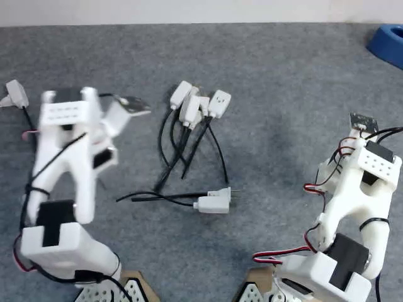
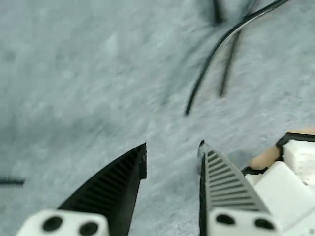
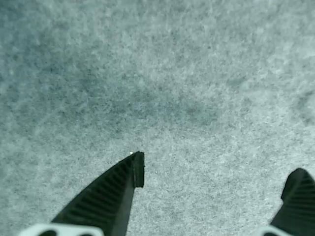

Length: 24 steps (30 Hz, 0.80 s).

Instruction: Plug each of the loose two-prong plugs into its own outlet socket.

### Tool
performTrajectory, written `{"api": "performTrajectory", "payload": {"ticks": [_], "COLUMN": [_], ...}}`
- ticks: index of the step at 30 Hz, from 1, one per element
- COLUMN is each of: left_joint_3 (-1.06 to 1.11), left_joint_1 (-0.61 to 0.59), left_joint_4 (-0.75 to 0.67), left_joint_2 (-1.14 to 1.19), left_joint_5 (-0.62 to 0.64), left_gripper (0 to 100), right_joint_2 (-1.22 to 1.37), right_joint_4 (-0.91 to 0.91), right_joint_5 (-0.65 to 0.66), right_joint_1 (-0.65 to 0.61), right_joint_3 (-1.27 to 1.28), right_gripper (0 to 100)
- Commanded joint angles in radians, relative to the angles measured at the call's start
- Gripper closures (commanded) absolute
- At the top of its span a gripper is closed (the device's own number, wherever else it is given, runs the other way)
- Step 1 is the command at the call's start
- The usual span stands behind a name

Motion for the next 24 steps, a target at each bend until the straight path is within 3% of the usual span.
{"api": "performTrajectory", "payload": {"ticks": [1,3,6,10,13,15,19,24], "left_joint_3": [-0.071,-0.07,-0.073,-0.076,-0.076,-0.076,-0.147,-0.418], "left_joint_1": [-0.122,-0.107,0.033,0.367,0.615,0.71,0.774,0.814], "left_joint_4": [0.021,0.023,0.023,0.014,-0.055,-0.133,-0.232,-0.175], "left_joint_2": [-0.036,-0.042,-0.038,-0.033,-0.031,-0.019,0.128,0.417], "left_joint_5": [-0.049,-0.031,0.08,0.252,0.368,0.439,0.516,0.535], "left_gripper": [81,81,81,81,81,81,81,81], "right_joint_2": [-0.01,-0.01,-0.01,-0.012,-0.012,-0.012,-0.012,-0.005], "right_joint_4": [0.005,0.005,0.007,-0.004,-0.044,-0.076,-0.11,-0.157], "right_joint_5": [0.008,0.005,-0.02,-0.078,-0.081,-0.074,-0.017,-0.005], "right_joint_1": [-0.002,-0.007,-0.035,-0.05,0.033,0.111,0.213,0.249], "right_joint_3": [-0.045,-0.045,-0.038,-0.022,-0.018,-0.013,-0.012,-0.01], "right_gripper": [57.7,57.7,57.7,57.7,57.7,57.7,57.7,57.7]}}
